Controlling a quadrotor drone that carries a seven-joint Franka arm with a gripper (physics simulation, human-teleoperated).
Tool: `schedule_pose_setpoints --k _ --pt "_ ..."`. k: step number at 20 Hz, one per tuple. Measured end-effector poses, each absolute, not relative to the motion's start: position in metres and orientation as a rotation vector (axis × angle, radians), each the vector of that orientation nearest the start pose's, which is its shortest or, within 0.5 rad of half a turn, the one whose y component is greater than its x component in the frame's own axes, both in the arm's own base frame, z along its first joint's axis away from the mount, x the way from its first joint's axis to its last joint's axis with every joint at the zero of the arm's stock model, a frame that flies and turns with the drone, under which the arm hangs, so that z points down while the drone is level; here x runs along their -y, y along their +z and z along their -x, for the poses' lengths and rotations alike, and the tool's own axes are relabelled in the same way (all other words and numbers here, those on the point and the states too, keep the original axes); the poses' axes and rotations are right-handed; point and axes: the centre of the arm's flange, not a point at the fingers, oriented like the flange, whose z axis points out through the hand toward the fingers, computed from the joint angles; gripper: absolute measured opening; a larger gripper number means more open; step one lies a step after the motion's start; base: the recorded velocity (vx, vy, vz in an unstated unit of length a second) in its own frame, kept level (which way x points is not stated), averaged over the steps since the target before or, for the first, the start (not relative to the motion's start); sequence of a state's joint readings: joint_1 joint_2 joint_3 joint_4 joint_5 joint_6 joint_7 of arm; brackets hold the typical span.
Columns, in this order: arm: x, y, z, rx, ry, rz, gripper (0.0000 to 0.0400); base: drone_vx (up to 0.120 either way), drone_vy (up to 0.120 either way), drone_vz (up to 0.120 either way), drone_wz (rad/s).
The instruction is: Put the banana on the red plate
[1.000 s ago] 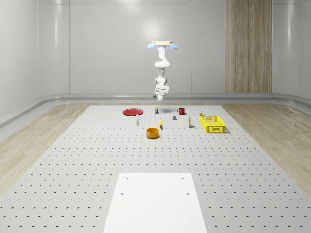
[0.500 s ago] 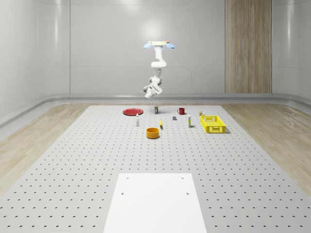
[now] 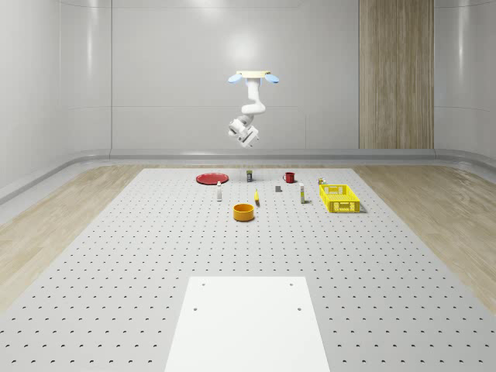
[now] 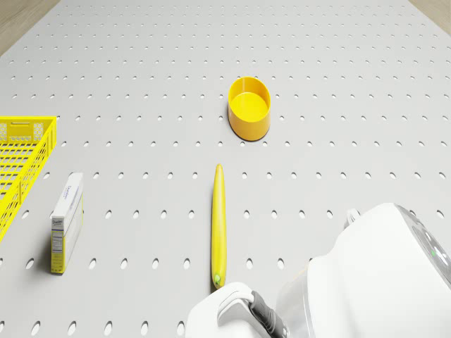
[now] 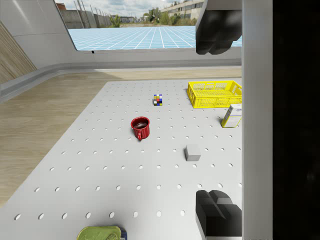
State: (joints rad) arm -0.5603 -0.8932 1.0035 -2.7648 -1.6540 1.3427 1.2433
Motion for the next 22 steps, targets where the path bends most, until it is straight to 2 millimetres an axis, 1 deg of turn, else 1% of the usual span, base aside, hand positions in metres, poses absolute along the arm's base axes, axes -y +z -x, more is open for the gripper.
schedule_pose_setpoints --k 2,4,7,8,12,15,16,17,20,22 --pt "-0.045 0.503 -0.307 0.198 0.781 -0.446 0.04 0.12 0.0 -0.12 0.0" --pt "-0.032 0.497 -0.307 0.141 0.785 -0.313 0.04 0.12 0.0 -0.12 0.0" --pt "-0.019 0.493 -0.307 0.084 0.786 -0.183 0.04 0.12 0.0 -0.12 0.0" --pt "-0.016 0.493 -0.307 0.071 0.786 -0.153 0.04 0.12 0.0 -0.04 0.0" --pt "-0.008 0.491 -0.307 0.036 0.785 -0.074 0.04 0.12 0.0 0.0 0.0" --pt "-0.004 0.491 -0.307 0.022 0.785 -0.043 0.04 0.12 0.0 -0.12 0.0" --pt "-0.004 0.491 -0.307 0.019 0.785 -0.036 0.04 0.12 0.0 0.0 0.0" --pt "-0.003 0.491 -0.307 0.016 0.785 -0.03 0.04 0.08 0.12 0.0 0.0" --pt "-0.002 0.491 -0.307 0.01 0.784 -0.018 0.04 0.0 0.12 0.0 0.0" --pt "-0.001 0.491 -0.307 0.008 0.784 -0.013 0.04 0.0 0.0 -0.04 0.0"
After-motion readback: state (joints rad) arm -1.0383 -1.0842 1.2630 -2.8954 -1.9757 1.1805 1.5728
